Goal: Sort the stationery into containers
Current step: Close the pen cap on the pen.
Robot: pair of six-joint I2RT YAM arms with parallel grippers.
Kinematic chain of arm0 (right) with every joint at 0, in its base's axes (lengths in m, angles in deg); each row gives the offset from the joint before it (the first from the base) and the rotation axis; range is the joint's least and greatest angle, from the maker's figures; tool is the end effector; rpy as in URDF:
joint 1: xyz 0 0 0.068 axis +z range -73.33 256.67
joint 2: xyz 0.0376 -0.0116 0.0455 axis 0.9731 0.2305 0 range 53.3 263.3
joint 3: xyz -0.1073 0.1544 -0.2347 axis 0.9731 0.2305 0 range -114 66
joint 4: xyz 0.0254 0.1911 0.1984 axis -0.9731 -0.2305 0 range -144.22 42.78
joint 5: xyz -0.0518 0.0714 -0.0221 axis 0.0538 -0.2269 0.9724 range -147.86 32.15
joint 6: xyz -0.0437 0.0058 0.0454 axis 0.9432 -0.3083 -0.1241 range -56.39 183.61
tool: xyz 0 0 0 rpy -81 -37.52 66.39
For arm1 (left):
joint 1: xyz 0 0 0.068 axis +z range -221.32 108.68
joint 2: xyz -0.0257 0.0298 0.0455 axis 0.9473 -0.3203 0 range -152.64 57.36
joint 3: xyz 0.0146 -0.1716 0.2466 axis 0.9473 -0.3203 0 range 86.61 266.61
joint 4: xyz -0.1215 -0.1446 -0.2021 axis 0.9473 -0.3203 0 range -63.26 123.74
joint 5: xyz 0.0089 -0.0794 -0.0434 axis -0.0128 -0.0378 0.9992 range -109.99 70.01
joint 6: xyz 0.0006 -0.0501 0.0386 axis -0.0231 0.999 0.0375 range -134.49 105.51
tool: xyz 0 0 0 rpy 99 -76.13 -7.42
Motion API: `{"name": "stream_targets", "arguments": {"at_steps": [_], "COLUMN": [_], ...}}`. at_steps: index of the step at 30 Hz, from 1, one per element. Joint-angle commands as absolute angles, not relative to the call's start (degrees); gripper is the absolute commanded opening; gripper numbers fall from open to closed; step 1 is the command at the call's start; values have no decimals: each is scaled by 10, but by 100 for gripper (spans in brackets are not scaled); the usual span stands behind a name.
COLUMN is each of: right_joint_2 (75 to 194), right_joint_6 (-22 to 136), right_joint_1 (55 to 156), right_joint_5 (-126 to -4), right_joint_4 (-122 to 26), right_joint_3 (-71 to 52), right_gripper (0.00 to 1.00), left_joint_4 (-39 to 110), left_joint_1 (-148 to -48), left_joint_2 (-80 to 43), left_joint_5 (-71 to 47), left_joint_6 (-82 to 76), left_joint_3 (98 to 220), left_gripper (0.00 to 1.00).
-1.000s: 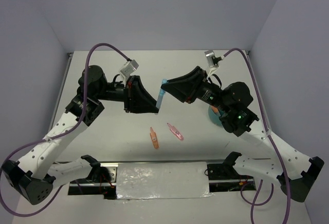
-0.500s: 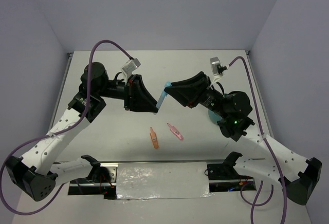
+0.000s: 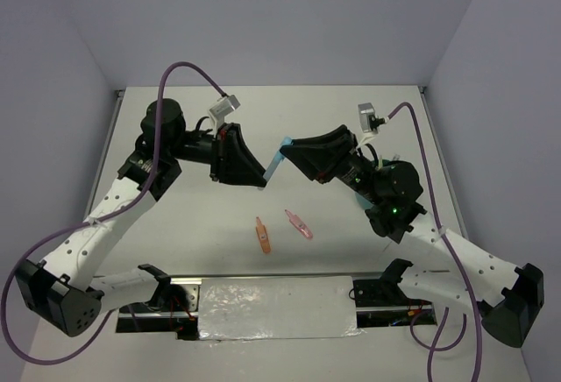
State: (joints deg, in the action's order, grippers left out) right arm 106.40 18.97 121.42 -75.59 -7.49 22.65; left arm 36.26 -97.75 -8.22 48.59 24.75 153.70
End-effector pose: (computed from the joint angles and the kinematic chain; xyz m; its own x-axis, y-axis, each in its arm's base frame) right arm 0.1431 0.1625 0.4226 -0.3504 0.5951 -0.7232 -0.8597 0.1020 0.5004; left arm 0.2037 -0.1518 0.4534 -0.5801 0.0304 -0.8140 0.8097 -0.0866 -0.5804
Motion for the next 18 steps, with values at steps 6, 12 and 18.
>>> {"name": "stream_targets", "arguments": {"at_steps": [6, 12, 18], "right_joint_2": [1104, 1105, 1058], "right_joint_6": [219, 213, 230], "right_joint_1": [1298, 1297, 1291], "right_joint_5": [-956, -940, -671], "right_joint_4": [-286, -281, -517], "right_joint_3": [285, 295, 186], "right_gripper": [0, 0, 0], "left_joint_4": [599, 560, 434], "left_joint_1": [-929, -926, -926], "left_joint_2": [-104, -105, -92], "left_joint_5": [344, 342, 320], "left_joint_6": [287, 256, 182], "left_joint_3": [1627, 1635, 1582], "left_gripper": [0, 0, 43]}}
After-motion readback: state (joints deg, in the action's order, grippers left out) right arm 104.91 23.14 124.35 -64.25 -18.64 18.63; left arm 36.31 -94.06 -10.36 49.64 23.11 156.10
